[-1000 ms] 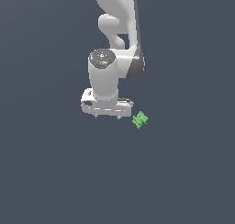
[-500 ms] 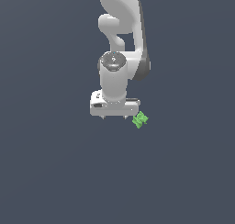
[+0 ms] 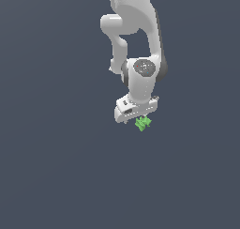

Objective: Pick up the object and move it to a goal position.

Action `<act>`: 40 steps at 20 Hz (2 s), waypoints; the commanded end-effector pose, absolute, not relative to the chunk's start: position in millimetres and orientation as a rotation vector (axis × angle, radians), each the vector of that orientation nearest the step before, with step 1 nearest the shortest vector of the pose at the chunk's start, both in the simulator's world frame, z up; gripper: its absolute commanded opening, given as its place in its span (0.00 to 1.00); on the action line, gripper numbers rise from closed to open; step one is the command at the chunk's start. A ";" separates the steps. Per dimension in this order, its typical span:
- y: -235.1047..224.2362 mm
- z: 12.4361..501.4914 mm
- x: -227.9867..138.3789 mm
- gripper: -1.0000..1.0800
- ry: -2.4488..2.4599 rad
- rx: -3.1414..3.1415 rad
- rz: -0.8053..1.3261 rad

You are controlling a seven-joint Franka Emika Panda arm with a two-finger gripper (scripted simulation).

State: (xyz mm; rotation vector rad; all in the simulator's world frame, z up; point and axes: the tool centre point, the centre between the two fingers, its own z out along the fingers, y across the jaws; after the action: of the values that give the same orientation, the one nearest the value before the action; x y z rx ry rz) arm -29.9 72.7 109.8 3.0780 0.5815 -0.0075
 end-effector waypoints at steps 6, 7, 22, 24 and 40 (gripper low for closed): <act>117.8 93.3 -52.2 0.96 0.881 3.014 -0.001; 120.8 92.2 -53.9 0.96 0.901 3.009 -0.001; 125.6 58.9 -57.8 0.96 0.932 3.000 -0.001; 125.8 50.3 -58.0 0.96 0.934 3.000 0.000; 125.9 40.2 -57.2 0.00 0.936 2.999 0.000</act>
State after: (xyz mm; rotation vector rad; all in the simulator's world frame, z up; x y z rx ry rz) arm -56.9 125.7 41.1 2.9989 0.9352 0.0015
